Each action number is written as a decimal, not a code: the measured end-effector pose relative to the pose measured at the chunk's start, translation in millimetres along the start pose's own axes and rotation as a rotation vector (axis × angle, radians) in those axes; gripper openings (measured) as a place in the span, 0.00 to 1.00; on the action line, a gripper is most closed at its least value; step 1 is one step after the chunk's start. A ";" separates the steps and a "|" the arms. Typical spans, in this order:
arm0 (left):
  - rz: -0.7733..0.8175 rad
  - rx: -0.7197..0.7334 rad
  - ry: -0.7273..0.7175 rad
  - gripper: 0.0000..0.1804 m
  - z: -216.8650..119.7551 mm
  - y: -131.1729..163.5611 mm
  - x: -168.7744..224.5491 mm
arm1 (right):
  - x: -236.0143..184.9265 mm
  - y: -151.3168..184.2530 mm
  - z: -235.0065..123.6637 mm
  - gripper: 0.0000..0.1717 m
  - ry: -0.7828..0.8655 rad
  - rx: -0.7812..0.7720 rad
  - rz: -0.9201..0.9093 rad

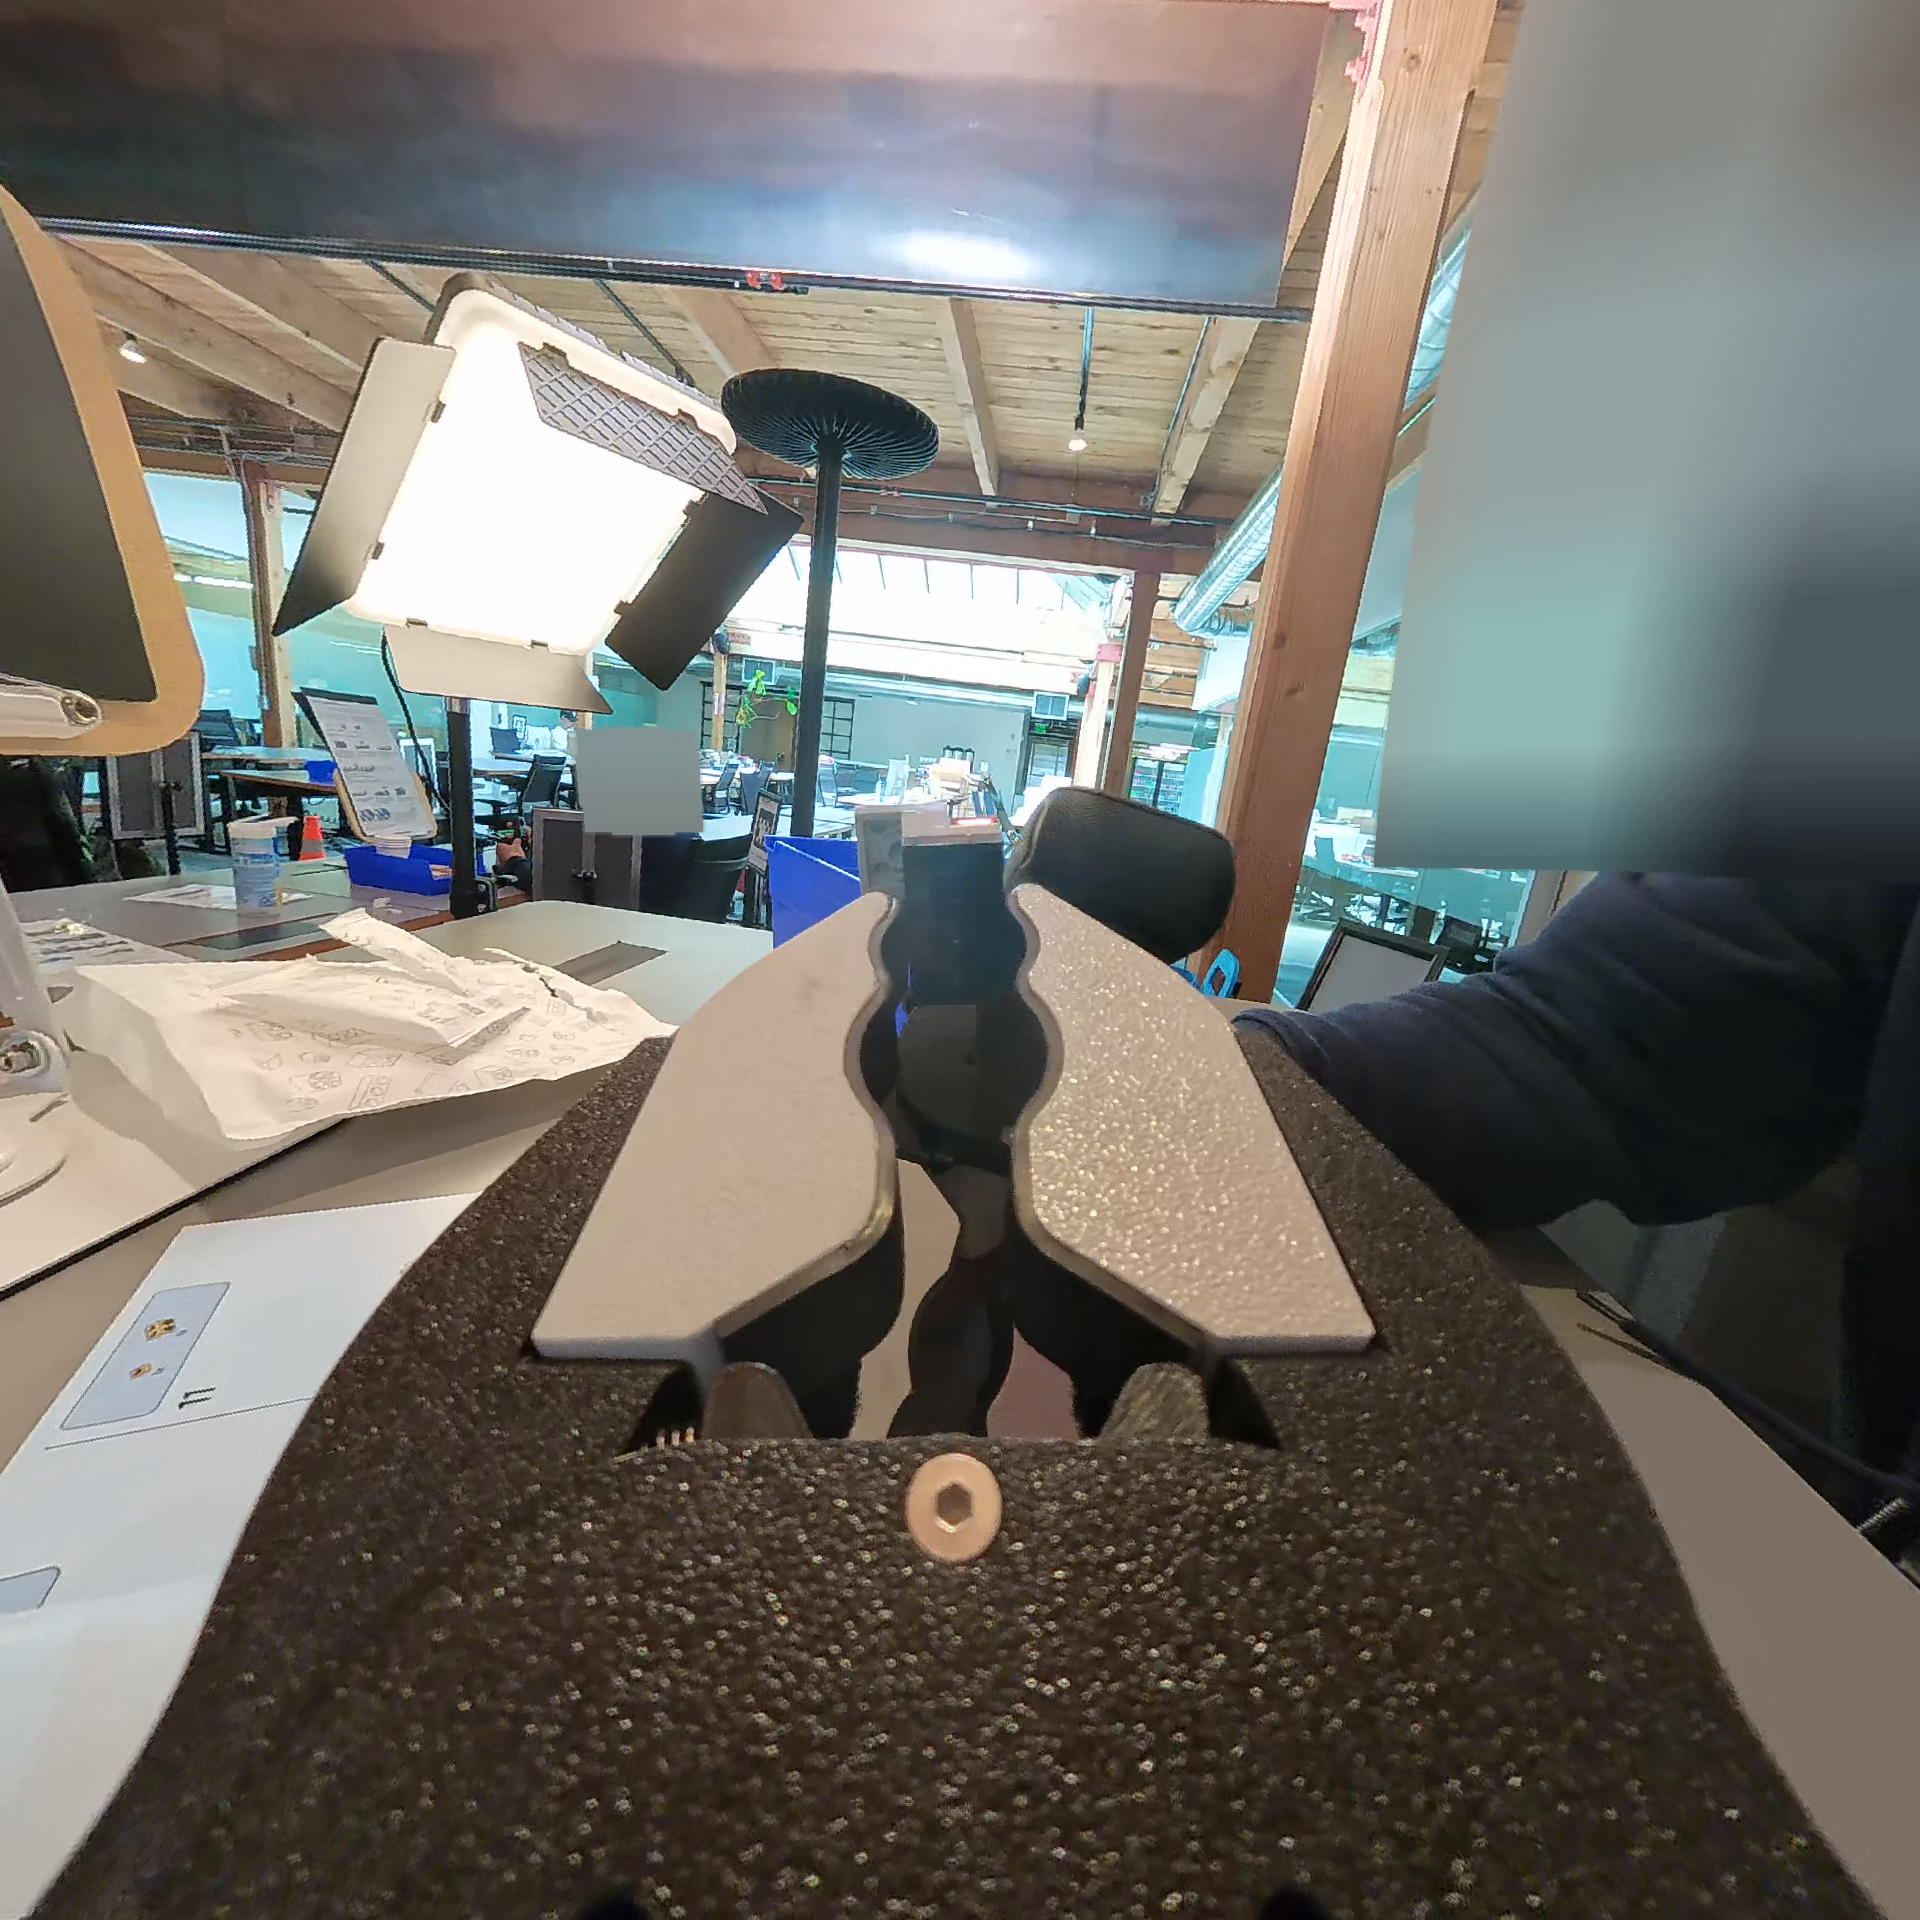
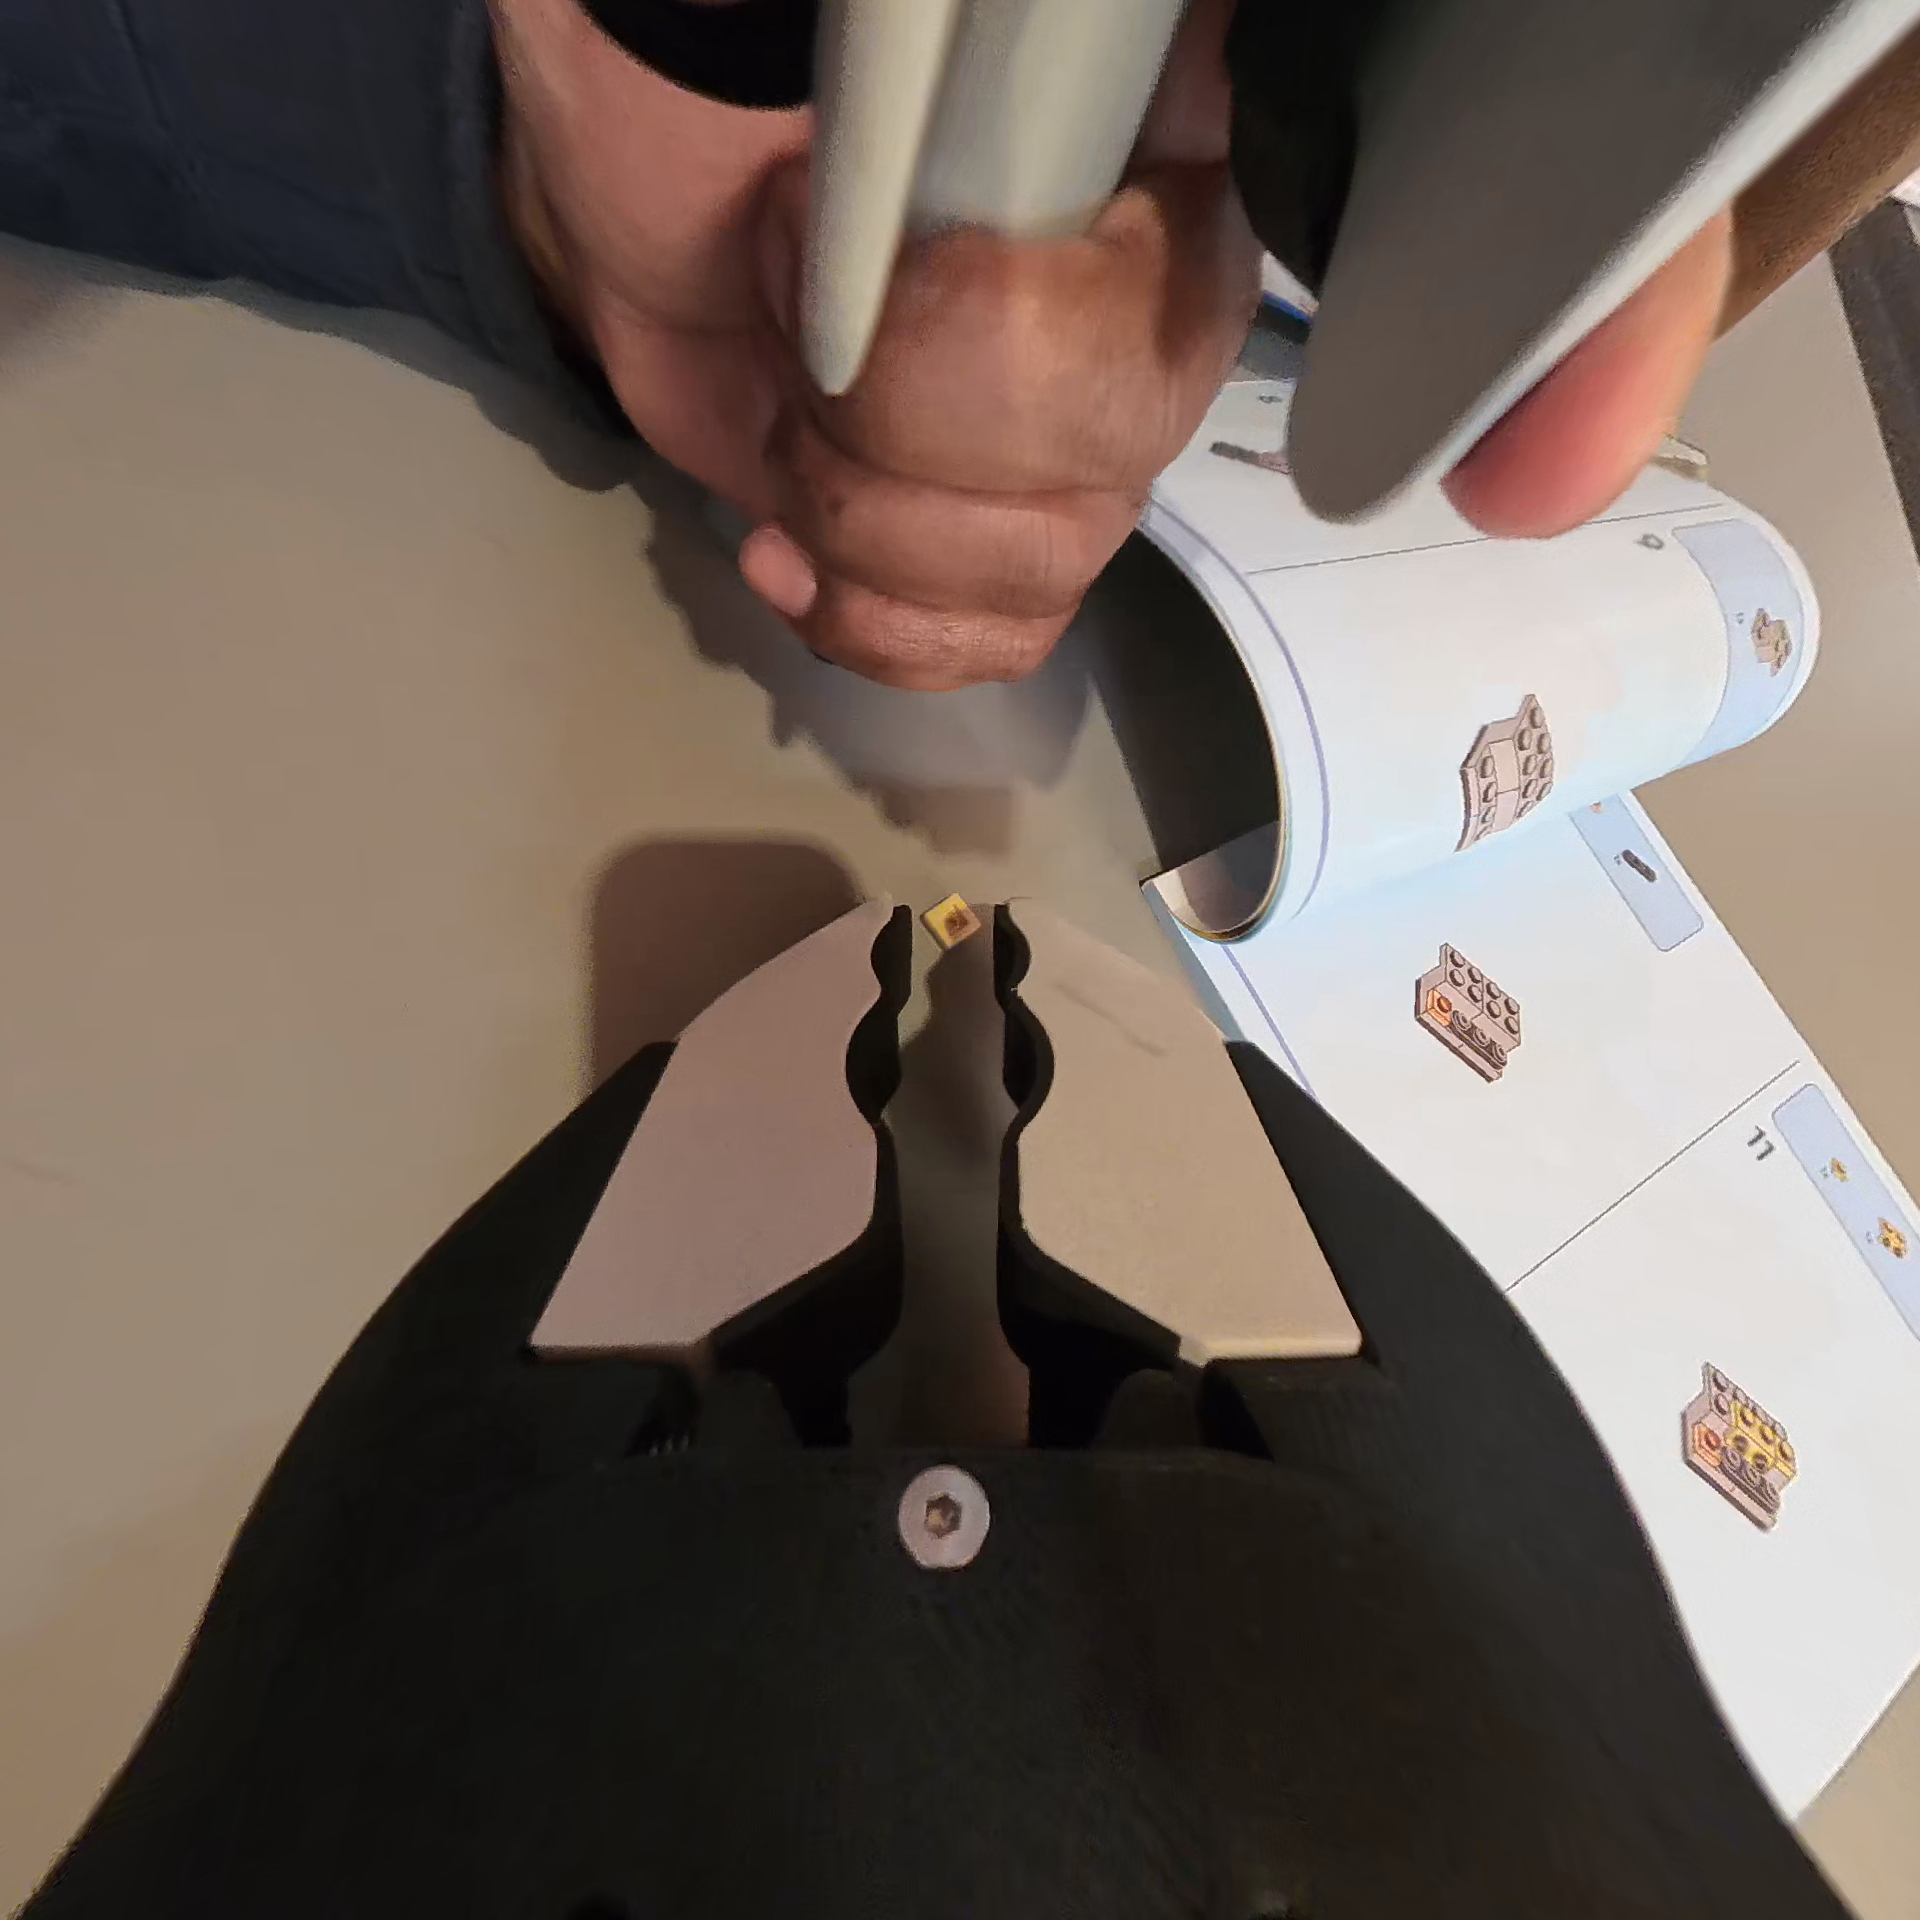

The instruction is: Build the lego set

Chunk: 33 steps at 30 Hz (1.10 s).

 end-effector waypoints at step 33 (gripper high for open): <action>-0.022 0.000 -0.018 0.09 -1.8 -6.0 8.2 | -18.4 13.1 -70.2 0.03 0.307 0.039 -0.193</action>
Point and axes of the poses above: each gripper's, where its closed fingertips meet, z out along the fingers, y out of its underside, x = y × z across the jaws, the point moved 9 cm from there along -z, back along the fingers, and after that the axes turned 9 degrees about z, right-handed, at the moved point
